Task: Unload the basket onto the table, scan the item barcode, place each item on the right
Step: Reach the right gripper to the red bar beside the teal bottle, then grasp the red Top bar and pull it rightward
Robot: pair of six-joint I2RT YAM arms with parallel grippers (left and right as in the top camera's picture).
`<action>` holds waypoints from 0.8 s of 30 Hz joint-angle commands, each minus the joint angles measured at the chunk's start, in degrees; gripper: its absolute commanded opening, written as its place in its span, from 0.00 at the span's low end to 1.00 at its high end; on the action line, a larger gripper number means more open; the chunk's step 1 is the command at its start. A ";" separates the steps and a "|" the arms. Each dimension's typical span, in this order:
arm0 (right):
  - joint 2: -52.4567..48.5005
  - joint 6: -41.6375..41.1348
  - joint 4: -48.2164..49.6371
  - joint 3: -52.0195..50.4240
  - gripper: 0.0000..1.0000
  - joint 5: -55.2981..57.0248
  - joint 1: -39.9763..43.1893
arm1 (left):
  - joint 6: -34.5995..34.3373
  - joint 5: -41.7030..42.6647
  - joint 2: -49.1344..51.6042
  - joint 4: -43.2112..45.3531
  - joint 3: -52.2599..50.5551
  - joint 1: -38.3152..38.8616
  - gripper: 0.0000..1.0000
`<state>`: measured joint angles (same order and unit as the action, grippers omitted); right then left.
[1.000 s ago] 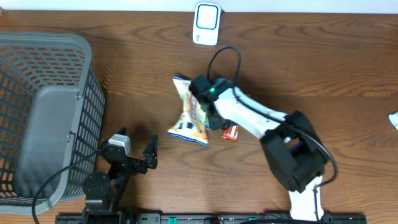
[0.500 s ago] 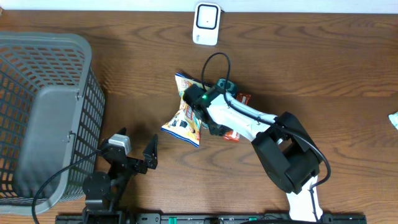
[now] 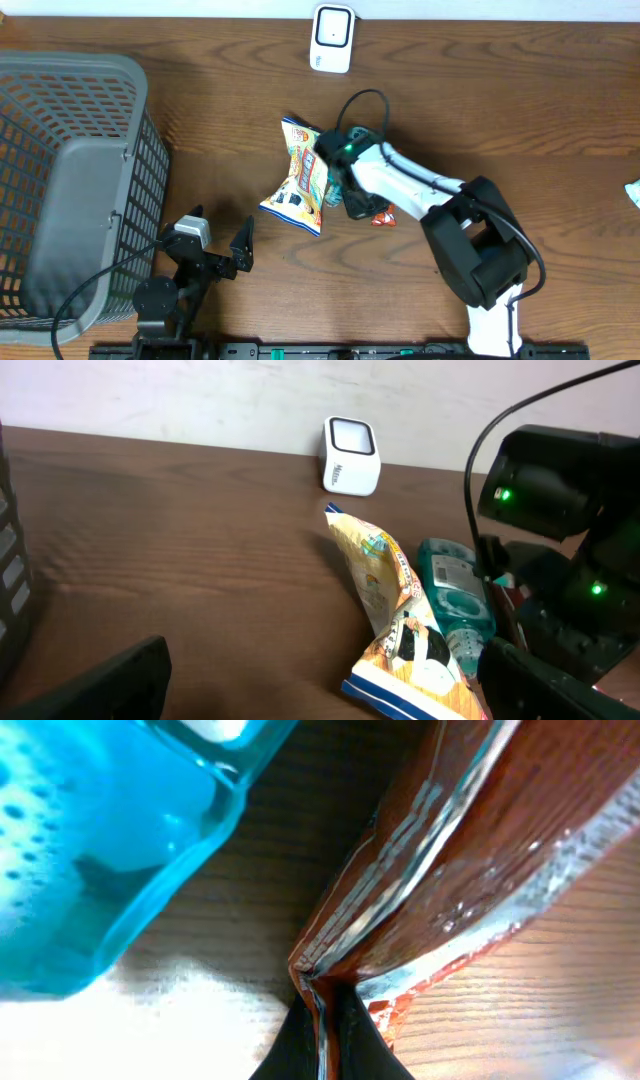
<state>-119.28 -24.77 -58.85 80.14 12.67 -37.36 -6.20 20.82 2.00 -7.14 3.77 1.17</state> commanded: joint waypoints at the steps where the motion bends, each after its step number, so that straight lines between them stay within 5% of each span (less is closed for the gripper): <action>1: -0.26 6.10 -1.68 -2.12 0.01 -17.84 2.56 | -0.31 0.13 -0.15 -1.31 -1.05 -0.20 0.98; 11: 11.89 21.79 -3.21 -2.16 0.01 -43.41 11.15 | -0.31 0.15 -0.15 -1.31 -1.05 -0.20 0.98; 24: 12.13 49.48 -13.77 -7.50 0.01 -80.85 18.23 | -0.31 0.13 -0.15 -1.31 -1.05 -0.20 0.98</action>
<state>-107.44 12.38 -69.82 74.39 -52.75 -19.99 -6.20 20.84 2.00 -7.14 3.77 1.17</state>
